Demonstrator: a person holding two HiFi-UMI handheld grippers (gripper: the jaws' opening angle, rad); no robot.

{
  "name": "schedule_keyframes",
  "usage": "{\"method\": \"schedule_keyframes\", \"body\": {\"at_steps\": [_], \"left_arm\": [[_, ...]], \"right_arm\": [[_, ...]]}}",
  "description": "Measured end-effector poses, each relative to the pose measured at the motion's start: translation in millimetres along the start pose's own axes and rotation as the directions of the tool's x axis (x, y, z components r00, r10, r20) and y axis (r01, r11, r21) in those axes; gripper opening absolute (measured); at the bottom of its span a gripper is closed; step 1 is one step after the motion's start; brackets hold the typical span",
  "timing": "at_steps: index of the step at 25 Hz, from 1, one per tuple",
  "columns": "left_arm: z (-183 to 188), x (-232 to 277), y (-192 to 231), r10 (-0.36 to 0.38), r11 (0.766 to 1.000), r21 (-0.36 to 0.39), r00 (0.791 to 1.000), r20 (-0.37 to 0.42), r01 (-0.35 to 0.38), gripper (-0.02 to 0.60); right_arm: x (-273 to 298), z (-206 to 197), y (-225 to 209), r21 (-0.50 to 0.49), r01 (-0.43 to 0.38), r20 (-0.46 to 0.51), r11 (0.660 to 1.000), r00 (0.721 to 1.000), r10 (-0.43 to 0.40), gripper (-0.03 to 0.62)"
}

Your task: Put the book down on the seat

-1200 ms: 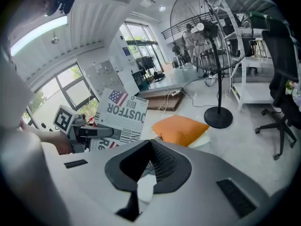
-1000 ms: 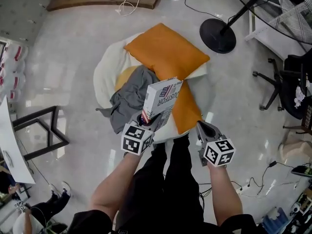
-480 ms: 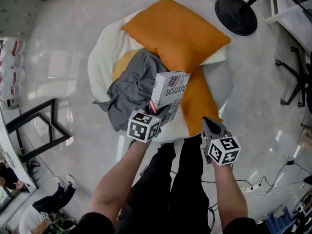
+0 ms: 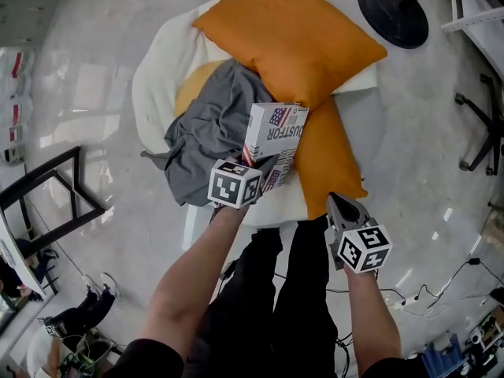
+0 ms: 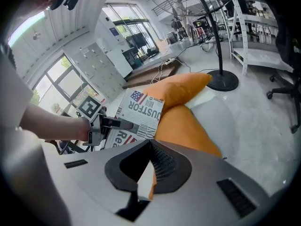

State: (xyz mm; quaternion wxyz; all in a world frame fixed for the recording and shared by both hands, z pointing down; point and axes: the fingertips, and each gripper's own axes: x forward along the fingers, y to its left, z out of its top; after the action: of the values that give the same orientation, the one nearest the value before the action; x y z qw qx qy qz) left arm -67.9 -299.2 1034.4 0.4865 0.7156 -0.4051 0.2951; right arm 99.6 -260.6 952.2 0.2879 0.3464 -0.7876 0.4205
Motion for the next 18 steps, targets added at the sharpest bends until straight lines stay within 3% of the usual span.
{"method": "schedule_keyframes", "body": {"at_steps": [4, 7, 9, 11, 15, 18], "left_arm": [[-9.9, -5.9, 7.8, 0.002, 0.999, -0.034, 1.000, 0.028, -0.001, 0.172], [-28.0, -18.2, 32.1, 0.122, 0.992, -0.042, 0.992, -0.015, -0.123, 0.265], [-36.3, -32.1, 47.6, 0.207, 0.978, -0.020, 0.977, -0.051, -0.208, 0.303], [-35.9, -49.3, 52.1, 0.246, 0.969, 0.005, 0.968, -0.052, -0.246, 0.319], [-22.5, -84.6, 36.7, 0.245, 0.968, 0.058, 0.969, -0.015, -0.244, 0.319], [-1.8, -115.2, 10.8, 0.189, 0.981, 0.026, 0.979, 0.072, -0.192, 0.319]], "right_arm": [[-6.2, 4.6, 5.9, 0.004, 0.005, 0.010, 1.000, 1.000, -0.005, 0.011], [-18.1, 14.2, 17.4, 0.005, 0.019, 0.026, 1.000, 0.999, -0.019, 0.011], [-31.1, 22.5, 28.1, 0.003, 0.030, 0.037, 1.000, 0.999, -0.030, 0.011], [-47.4, 30.5, 40.7, -0.002, 0.038, 0.042, 0.999, 0.998, -0.038, 0.011], [-80.0, 46.5, 67.5, -0.020, 0.045, 0.048, 0.999, 0.998, -0.044, 0.011], [-100.6, 58.5, 88.9, -0.039, 0.043, 0.054, 0.998, 0.998, -0.041, 0.011]]}}
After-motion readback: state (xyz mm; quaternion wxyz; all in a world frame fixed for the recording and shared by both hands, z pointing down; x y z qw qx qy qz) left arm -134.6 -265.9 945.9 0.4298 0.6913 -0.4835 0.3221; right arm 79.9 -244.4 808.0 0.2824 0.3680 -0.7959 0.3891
